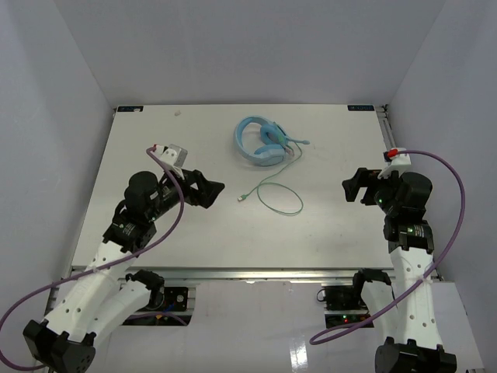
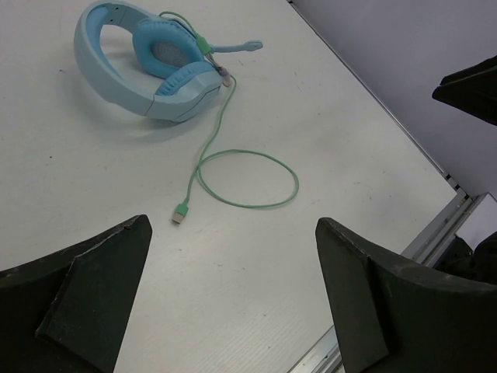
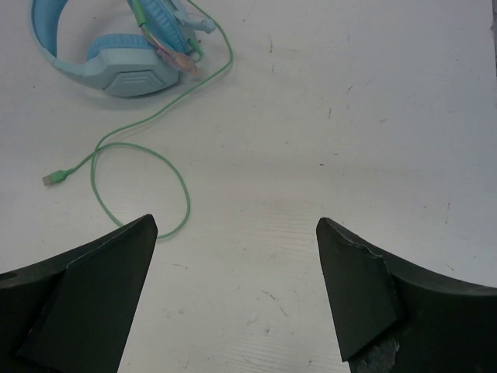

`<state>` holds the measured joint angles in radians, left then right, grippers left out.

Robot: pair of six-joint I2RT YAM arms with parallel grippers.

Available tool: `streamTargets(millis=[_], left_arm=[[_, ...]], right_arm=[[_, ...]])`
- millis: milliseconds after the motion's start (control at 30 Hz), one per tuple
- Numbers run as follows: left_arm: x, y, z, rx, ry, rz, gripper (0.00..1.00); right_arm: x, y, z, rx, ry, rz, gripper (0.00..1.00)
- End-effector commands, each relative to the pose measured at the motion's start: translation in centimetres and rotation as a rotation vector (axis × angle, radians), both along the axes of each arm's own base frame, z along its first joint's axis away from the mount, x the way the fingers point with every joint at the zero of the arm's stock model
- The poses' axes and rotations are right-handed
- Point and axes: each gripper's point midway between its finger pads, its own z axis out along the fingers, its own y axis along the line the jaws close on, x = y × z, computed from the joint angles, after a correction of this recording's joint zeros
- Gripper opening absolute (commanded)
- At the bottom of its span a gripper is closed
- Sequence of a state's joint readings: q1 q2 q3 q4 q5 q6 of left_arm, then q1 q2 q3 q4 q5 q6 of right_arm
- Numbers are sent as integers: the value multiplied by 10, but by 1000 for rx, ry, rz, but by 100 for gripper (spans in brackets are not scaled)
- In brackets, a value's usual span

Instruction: Wrap the headphones

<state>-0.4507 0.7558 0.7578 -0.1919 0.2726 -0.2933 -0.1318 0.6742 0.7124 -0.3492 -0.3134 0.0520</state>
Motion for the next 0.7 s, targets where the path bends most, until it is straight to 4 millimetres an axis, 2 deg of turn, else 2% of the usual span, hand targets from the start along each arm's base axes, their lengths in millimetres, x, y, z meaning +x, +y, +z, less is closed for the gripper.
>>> streamTargets(millis=[0,100,200,333,433,667], left_arm=[[13,-1,-5,11,23,27,98],[27,0,-15,44,72,68,98],[57,-10,-28,95,152,90,98],[99,-22,-40,166,201,116,98],[145,-35,-55,253,240,133,98],[231,-51,-97,445,280,216,98]], right_arm=[[4,4,31,-28,-115,42,90],[3,12,32,-77,-141,131,90],[-11,39,29,-166,-191,383,90],[-25,57,33,-160,-237,518,90],[-27,60,35,-171,-263,538,90],[-28,59,22,-165,-253,531,90]])
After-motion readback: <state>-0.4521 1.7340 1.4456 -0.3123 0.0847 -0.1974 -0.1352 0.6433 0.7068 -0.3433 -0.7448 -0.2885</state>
